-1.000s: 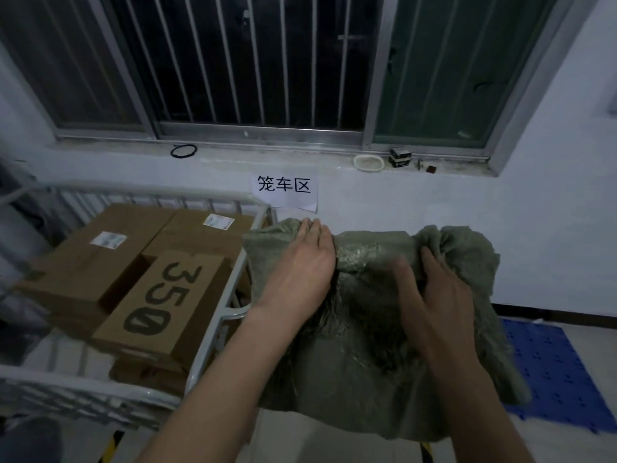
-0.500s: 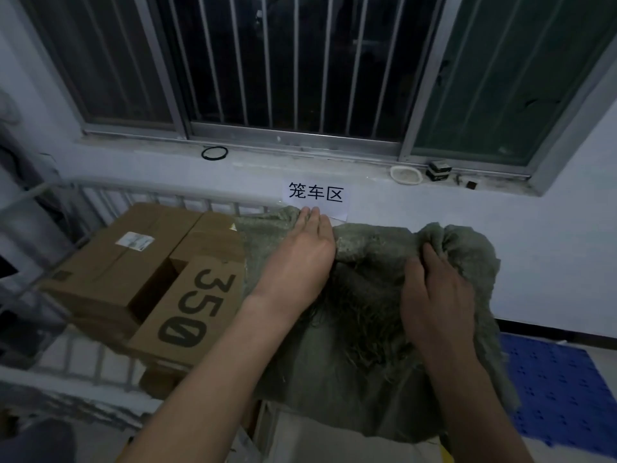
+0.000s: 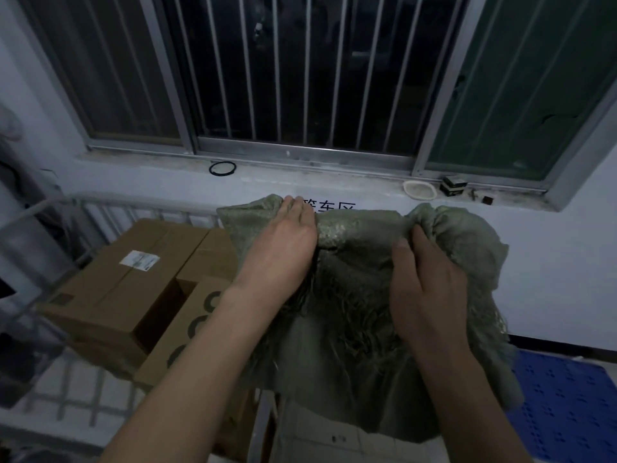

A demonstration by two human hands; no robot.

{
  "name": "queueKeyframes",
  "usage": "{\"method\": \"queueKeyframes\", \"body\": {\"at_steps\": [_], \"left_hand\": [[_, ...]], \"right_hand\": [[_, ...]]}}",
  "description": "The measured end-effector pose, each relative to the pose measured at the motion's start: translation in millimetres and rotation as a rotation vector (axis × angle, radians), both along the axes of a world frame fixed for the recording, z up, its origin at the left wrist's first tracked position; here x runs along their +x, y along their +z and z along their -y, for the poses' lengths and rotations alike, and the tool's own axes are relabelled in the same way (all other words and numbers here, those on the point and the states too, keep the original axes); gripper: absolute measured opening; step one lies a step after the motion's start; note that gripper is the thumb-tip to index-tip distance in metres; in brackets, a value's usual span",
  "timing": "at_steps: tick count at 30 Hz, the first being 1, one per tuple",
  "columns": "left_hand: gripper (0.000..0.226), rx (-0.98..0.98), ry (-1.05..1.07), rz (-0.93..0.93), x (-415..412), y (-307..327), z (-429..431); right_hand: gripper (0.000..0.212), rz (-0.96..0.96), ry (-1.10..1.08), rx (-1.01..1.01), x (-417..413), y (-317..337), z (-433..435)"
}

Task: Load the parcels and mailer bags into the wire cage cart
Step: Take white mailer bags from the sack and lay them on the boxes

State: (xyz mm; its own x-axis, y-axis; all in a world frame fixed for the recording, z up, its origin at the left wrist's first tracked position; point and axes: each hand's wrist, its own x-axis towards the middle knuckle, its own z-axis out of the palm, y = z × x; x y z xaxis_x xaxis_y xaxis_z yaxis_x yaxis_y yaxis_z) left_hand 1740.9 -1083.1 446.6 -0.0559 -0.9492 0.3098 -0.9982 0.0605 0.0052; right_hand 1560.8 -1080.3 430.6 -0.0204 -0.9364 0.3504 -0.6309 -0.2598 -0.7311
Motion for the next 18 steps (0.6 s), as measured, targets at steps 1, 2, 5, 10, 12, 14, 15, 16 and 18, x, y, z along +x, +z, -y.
{"method": "queueKeyframes", "body": {"at_steps": [1,2,5,10,12,14,15,16,18], "left_hand": [[0.077,-0.003,-0.01,-0.007,11.1,-1.3,2.1],[0.077,-0.005,-0.021,-0.018,23.4,-3.5,3.7],[0.08,-0.002,-0.048,-0.063,69.6,-13.0,7.6],[0.082,0.122,-0.086,-0.099,166.4,-26.1,22.1],[0.082,0.175,-0.113,-0.096,205.4,-28.6,21.6],[0.083,0.18,-0.132,-0.105,239.6,-30.7,16.4],[0.083,0.177,-0.135,-0.111,255.2,-31.5,14.6],[0.082,0.175,-0.137,-0.117,269.2,-33.1,13.7],[0.079,0.175,-0.139,-0.129,291.8,-34.6,13.8]], "right_hand": [[0.075,-0.003,-0.006,-0.005,10.6,0.6,0.9],[0.075,-0.006,-0.016,-0.007,22.6,0.4,1.6],[0.077,-0.017,-0.057,-0.011,67.4,-2.2,1.2],[0.084,-0.023,-0.124,0.016,163.7,-3.9,-6.4],[0.077,-0.016,-0.133,0.019,200.3,-1.2,-7.0],[0.063,-0.027,-0.141,0.037,232.0,0.3,-7.4],[0.055,-0.026,-0.142,0.046,246.5,-0.1,-7.2],[0.051,-0.014,-0.143,0.061,259.8,-2.0,-7.1],[0.059,0.037,-0.136,0.089,286.0,-5.7,-5.8]]}}
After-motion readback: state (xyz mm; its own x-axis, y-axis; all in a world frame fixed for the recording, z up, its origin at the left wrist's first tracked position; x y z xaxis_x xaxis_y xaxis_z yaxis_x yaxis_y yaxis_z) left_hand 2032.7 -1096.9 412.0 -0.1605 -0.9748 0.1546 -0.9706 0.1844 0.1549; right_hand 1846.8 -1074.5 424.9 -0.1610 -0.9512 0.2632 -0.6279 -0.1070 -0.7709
